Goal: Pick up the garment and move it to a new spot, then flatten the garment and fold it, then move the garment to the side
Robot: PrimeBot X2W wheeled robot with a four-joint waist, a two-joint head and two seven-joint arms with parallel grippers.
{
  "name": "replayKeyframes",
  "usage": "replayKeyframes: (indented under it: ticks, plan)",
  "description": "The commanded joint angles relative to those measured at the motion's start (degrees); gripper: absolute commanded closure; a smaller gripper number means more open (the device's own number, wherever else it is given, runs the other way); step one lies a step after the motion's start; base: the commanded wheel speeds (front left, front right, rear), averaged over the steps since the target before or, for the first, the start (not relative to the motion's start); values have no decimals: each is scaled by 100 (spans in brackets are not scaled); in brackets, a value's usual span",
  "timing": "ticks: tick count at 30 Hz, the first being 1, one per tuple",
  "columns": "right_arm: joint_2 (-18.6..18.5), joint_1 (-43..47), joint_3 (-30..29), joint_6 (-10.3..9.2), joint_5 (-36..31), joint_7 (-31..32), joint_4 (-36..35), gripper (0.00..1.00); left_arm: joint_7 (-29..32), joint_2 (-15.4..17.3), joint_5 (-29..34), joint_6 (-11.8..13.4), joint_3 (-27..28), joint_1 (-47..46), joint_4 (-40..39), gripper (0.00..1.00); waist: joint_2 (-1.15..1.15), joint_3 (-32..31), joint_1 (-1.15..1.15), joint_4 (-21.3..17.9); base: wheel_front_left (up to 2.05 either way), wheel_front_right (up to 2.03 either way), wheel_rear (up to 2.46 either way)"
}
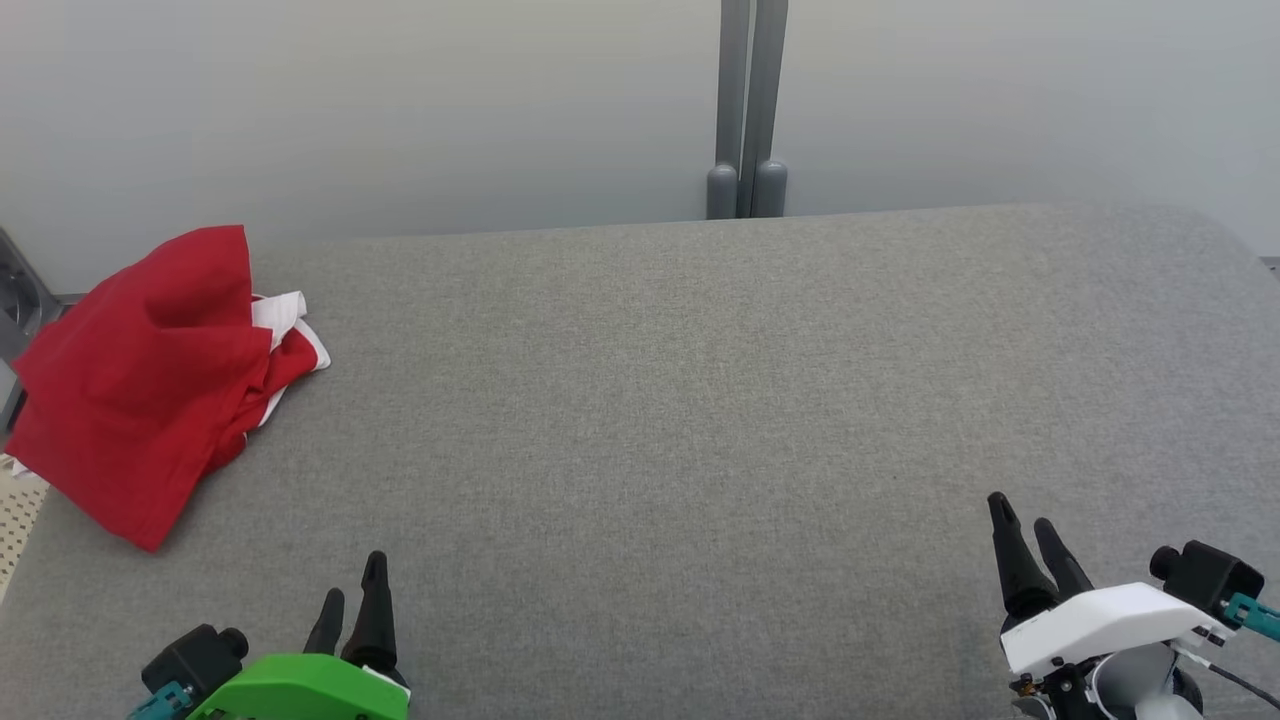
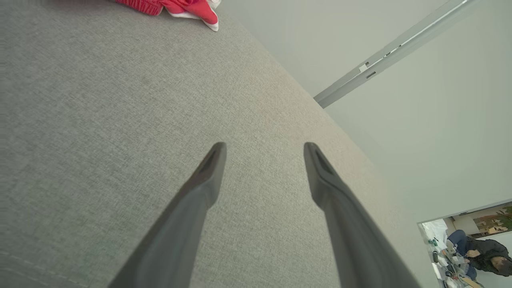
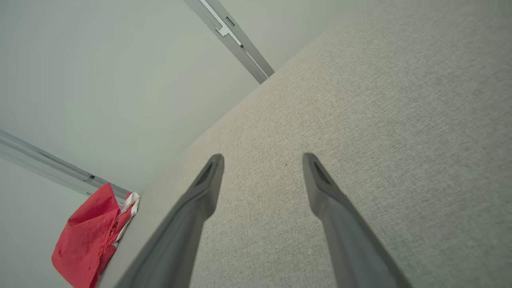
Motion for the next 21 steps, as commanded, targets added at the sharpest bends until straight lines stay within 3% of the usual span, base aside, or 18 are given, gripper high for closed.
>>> replayKeyframes:
  ticks: [1, 6, 21]
  plan:
    - [-35, -15, -3, 3, -315, 14, -133, 0, -60, 101, 235, 49, -70, -39, -37, 0, 0, -14, 0, 9, 0, 0, 0]
    - [-40, -3, 5, 2, -1160, 119, -280, 0, -160, 166, 630, 184, -220, -88, 24, 0, 0, -52, 0, 31, 0, 0, 0]
    - [-52, -13, 115, 3, -2496, 254, -436, 0, -396, 334, 1430, 468, -500, -150, 124, 0, 0, -140, 0, 88, 0, 0, 0]
